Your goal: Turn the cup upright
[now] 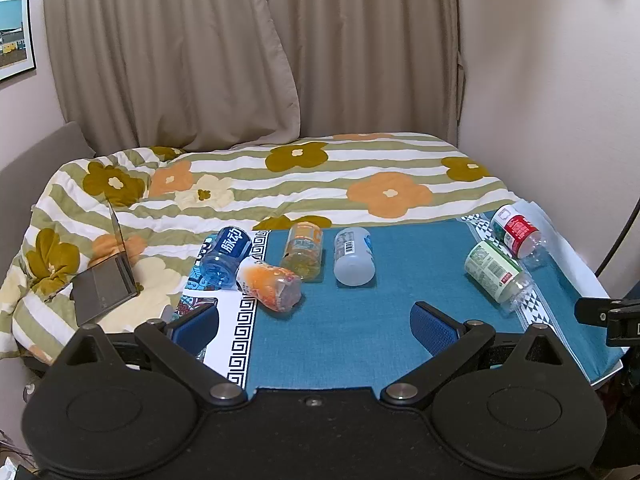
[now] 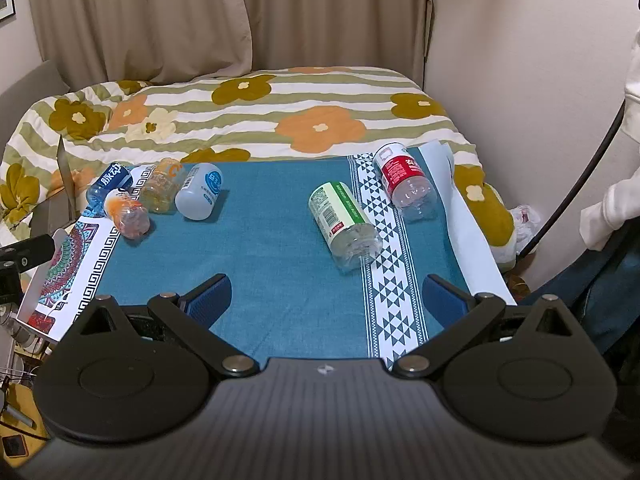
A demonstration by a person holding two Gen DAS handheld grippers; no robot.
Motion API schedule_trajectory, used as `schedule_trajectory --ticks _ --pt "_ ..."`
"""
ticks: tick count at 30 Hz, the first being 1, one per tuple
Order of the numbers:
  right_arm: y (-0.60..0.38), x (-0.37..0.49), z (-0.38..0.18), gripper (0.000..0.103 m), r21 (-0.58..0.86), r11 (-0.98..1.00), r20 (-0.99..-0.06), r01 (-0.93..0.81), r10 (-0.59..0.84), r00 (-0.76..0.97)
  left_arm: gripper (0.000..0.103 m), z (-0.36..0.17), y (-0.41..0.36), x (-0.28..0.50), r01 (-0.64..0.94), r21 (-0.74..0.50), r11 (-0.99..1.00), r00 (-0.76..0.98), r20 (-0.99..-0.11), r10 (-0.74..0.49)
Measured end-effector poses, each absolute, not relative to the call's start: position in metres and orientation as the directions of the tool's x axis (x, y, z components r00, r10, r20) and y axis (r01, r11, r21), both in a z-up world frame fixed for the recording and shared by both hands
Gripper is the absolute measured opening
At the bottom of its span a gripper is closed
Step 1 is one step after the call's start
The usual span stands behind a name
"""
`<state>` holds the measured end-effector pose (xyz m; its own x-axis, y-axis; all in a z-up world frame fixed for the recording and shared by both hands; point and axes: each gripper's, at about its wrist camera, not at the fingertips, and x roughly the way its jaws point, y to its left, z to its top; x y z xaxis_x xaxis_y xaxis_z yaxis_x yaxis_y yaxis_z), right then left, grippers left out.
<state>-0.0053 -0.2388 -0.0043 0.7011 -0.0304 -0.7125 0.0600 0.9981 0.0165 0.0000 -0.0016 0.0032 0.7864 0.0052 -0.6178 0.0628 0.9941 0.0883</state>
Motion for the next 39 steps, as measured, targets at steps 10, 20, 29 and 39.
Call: schedule_trajectory --ticks 10,20,29,39 --pt "-0.232 -0.004 -0.009 0.103 0.004 0.998 -0.721 0.056 -0.036 0.692 0.103 0.004 0.0 0.002 0.063 0.092 0.994 0.781 -0.624 0.008" --pt "-0.23 0.005 -0.01 0.103 0.004 0.999 -0.733 0.049 -0.03 0.68 0.103 0.004 -0.001 0.009 0.065 0.088 0.994 0.767 -0.641 0.006" --pt "-0.23 0.007 -0.012 0.103 0.009 0.999 -0.736 0.048 -0.026 0.676 0.103 0.003 -0.002 0.012 0.061 0.084 0.995 0.762 -0.647 0.008" --pt "-0.229 0.008 -0.012 0.103 0.01 0.999 -0.737 0.048 -0.025 0.675 0.103 0.003 0.0 0.018 0.057 0.08 0.995 0.759 -0.652 0.009"
